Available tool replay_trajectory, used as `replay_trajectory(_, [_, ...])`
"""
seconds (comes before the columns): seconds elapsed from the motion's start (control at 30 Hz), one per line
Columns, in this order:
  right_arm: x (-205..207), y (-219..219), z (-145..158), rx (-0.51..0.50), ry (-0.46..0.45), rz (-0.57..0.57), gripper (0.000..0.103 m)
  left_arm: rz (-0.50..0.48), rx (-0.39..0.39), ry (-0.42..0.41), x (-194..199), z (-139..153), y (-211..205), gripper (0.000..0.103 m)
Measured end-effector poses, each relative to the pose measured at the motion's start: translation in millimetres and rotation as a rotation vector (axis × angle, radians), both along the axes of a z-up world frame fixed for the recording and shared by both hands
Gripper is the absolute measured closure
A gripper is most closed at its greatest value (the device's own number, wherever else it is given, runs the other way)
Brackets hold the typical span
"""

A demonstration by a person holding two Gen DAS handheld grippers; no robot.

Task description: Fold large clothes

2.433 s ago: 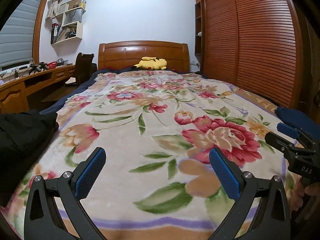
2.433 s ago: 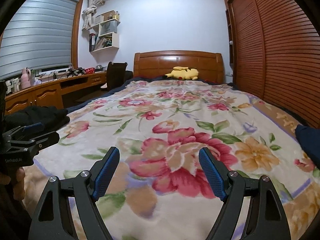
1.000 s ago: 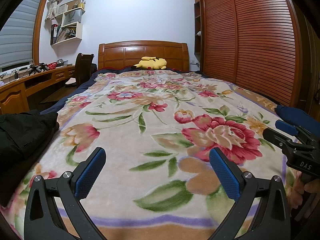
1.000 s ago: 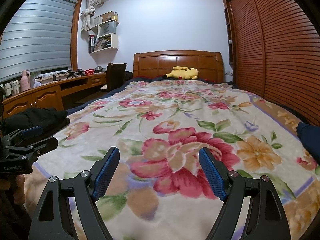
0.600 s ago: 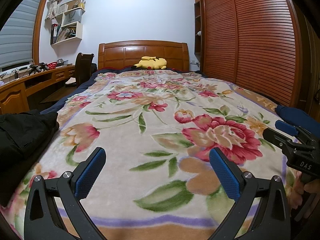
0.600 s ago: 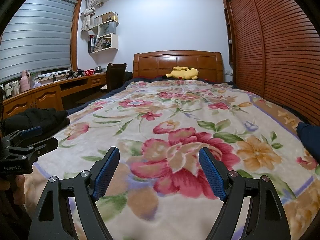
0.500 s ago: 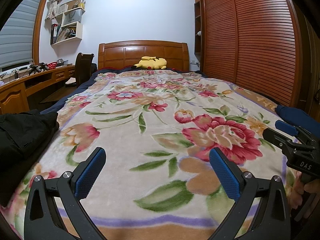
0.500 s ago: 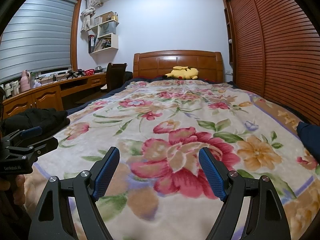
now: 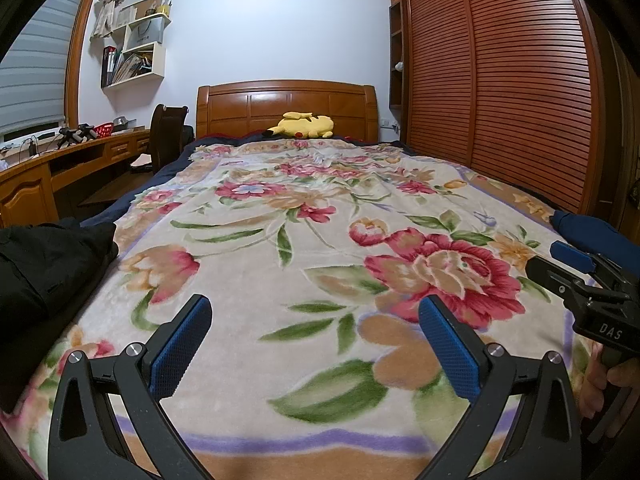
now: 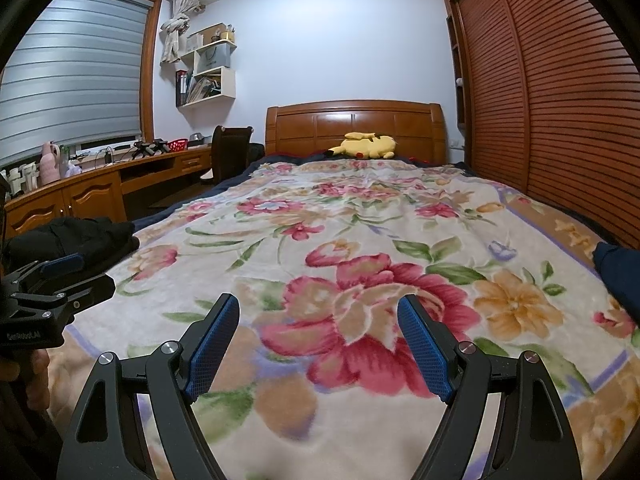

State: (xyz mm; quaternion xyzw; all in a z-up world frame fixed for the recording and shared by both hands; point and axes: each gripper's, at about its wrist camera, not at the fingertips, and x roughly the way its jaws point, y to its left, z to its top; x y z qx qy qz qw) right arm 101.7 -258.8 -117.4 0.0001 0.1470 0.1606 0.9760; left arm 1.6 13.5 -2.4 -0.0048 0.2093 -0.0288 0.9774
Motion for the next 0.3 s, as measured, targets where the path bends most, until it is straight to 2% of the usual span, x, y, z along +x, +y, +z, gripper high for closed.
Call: replay_trajectory(0.3, [-0.1,0.4,0.2,0.000,-0.001,0.000,0.020,0.001,0.003,0.000,0.3,-0.1,-0.6,0.000])
